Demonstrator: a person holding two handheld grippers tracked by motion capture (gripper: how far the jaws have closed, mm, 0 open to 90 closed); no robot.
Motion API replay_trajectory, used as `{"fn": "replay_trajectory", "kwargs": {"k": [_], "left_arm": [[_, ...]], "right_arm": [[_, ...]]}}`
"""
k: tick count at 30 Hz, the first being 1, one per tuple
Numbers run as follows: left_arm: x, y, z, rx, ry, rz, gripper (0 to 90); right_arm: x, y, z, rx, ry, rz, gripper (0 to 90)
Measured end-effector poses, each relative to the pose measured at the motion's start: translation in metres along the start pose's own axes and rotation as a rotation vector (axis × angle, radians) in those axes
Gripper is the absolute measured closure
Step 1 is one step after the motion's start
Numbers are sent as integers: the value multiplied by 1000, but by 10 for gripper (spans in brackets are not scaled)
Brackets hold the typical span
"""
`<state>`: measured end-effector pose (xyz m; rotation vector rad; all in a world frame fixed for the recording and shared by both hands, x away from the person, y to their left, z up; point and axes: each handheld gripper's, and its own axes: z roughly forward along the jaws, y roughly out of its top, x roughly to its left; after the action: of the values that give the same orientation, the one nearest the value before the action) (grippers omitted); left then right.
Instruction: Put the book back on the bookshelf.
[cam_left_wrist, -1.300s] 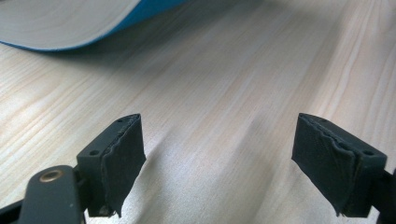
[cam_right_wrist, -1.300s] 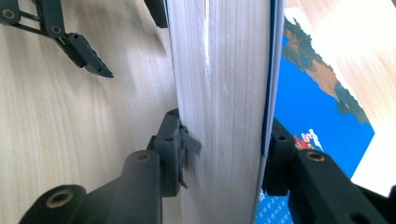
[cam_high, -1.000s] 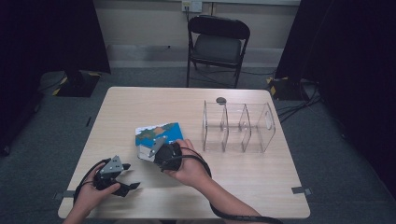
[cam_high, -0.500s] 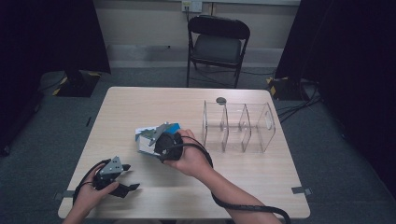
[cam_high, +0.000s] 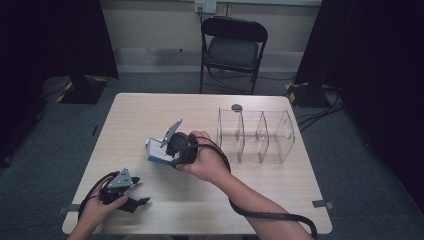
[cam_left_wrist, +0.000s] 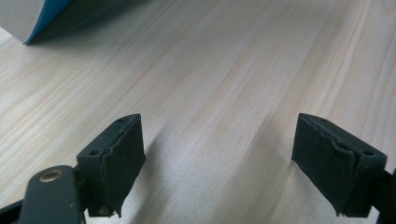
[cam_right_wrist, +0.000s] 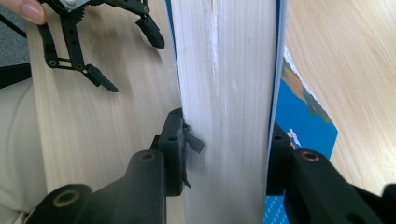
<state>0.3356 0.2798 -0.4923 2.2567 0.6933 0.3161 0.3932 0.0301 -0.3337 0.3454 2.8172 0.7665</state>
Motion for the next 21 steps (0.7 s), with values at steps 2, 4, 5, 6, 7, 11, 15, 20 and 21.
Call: {"fn": "replay_trajectory", "kwargs": {"k": [2, 4, 5, 6, 7, 11, 15, 20, 21], "left_arm": [[0, 0, 0, 5, 0, 8, 164], [1, 0, 0, 5, 0, 7, 164], [0, -1, 0, 6, -10, -2, 164], [0, -1, 1, -2, -14, -2, 164], [0, -1, 1, 0, -14, -2, 164], [-1, -1, 1, 9, -17, 8, 164], [-1, -1, 2, 11, -20, 12, 164], [0, -2, 3, 18, -12, 16, 162], [0, -2, 3, 17, -18, 12, 162]], "right_arm": [[-2, 2, -3, 2, 7, 6, 616], [-2, 3, -6, 17, 19, 25, 616], [-4, 4, -7, 13, 22, 17, 616], [-5, 5, -9, 21, 28, 21, 616], [-5, 5, -10, 23, 33, 30, 617], [-8, 7, -15, 31, 46, 40, 617], [-8, 8, -18, 39, 54, 45, 617], [-12, 9, -24, 40, 70, 64, 616], [-13, 9, -25, 44, 72, 65, 617]]}}
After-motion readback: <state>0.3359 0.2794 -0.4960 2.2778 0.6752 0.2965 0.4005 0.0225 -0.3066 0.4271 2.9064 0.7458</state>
